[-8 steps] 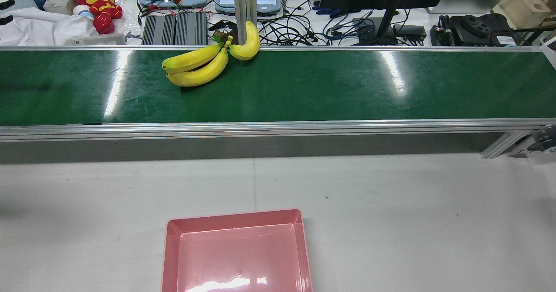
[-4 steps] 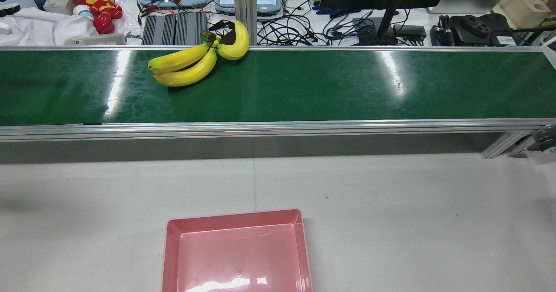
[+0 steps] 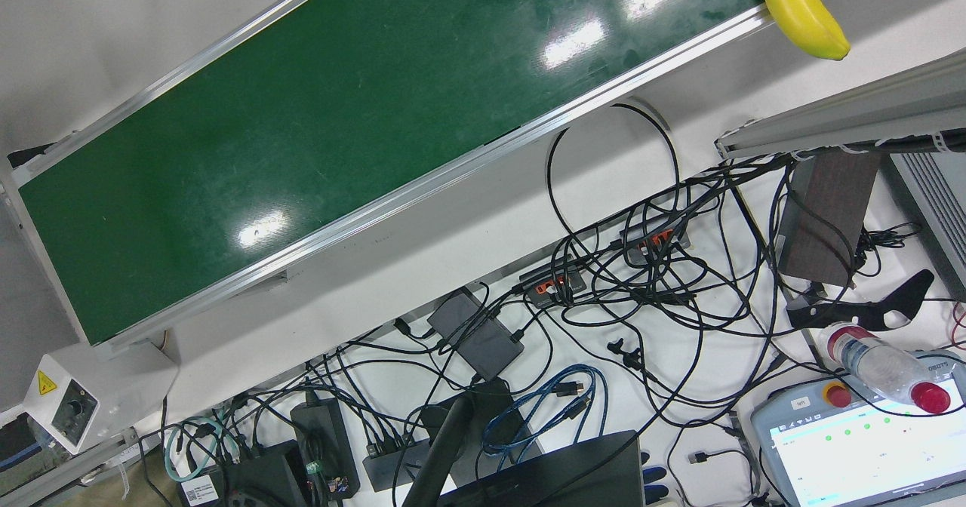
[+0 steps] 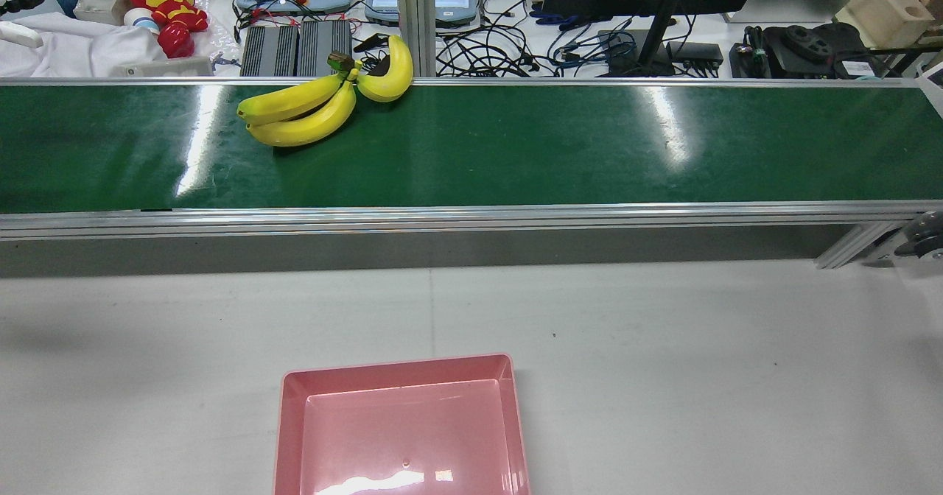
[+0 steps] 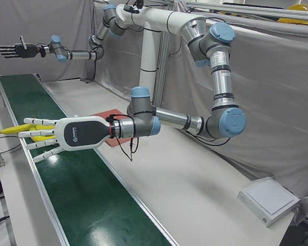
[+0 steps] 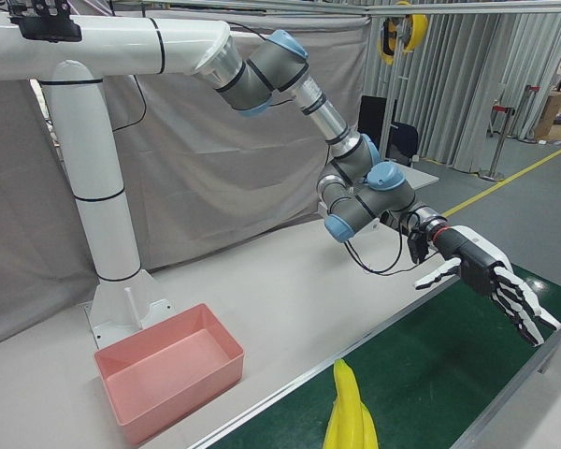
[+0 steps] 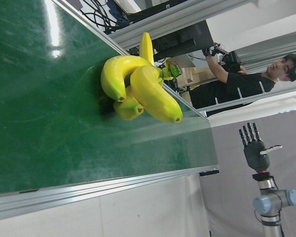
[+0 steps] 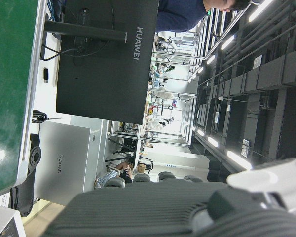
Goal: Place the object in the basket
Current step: 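Move the left hand over the conveyor toward the yellow bananas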
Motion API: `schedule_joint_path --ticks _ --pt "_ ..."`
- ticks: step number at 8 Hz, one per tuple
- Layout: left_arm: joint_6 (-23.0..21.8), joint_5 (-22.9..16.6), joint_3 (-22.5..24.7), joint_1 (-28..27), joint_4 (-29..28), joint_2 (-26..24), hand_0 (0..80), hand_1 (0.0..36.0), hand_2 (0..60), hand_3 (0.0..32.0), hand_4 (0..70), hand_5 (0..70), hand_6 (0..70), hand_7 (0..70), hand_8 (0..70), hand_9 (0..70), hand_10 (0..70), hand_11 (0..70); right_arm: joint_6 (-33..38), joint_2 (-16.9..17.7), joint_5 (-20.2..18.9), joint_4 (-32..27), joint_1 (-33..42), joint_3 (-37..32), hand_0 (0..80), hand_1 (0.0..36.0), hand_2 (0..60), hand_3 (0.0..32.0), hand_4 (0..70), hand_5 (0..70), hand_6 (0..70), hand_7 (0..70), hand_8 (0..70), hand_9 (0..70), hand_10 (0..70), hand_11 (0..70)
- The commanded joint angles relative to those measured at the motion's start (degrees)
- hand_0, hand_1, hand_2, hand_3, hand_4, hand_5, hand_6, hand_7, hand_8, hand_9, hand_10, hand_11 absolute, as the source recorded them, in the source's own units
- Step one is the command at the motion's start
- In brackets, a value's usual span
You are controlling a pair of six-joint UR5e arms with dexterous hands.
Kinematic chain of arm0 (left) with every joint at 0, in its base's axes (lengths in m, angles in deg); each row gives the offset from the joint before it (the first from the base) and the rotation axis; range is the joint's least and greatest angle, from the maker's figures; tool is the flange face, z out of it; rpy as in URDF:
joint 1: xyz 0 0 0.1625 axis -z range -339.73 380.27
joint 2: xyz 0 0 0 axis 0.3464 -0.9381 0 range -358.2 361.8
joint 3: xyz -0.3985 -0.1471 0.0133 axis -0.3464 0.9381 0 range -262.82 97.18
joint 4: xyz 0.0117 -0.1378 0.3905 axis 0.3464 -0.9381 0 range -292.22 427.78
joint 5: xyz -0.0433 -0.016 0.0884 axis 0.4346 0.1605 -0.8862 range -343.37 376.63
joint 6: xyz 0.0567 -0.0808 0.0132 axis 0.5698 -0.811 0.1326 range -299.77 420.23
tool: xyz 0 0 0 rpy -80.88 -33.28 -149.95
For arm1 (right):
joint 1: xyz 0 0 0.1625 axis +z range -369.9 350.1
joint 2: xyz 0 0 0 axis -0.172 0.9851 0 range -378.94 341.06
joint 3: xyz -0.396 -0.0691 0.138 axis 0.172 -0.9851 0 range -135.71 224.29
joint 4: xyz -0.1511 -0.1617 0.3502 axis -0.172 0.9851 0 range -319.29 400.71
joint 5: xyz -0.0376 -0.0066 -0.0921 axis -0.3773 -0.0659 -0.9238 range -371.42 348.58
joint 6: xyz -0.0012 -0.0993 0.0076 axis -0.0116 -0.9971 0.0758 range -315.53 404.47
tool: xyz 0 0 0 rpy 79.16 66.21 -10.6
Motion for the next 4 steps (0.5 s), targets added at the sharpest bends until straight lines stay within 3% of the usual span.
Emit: schedule_joint_path --ticks 1,3,4 --pt "5.06 0.08 3.31 -2.93 6.87 -3.23 60.9 19.3 0.0 16.4 4.2 18.9 0.0 6.3 9.6 9.4 3.0 6.9 0.00 0.00 0.00 0.00 0.00 0.00 0.0 0.0 0.0 0.0 0.0 0.0 0.0 0.0 0.0 0.0 0.0 0.0" --pt "7.77 0.17 3.31 -5.93 10.99 -6.39 61.3 20.0 0.0 18.2 2.0 19.2 0.0 6.3 9.5 9.1 2.7 6.5 0.00 0.00 0.00 0.00 0.00 0.00 0.0 0.0 0.0 0.0 0.0 0.0 0.0 0.0 0.0 0.0 0.0 0.0" --pt "8.92 0.95 3.40 -7.85 13.63 -8.33 61.6 19.9 0.0 17.4 2.9 19.9 0.0 6.4 9.7 9.2 2.6 6.5 0.00 0.00 0.00 0.00 0.00 0.00 0.0 0.0 0.0 0.0 0.0 0.0 0.0 0.0 0.0 0.0 0.0 0.0"
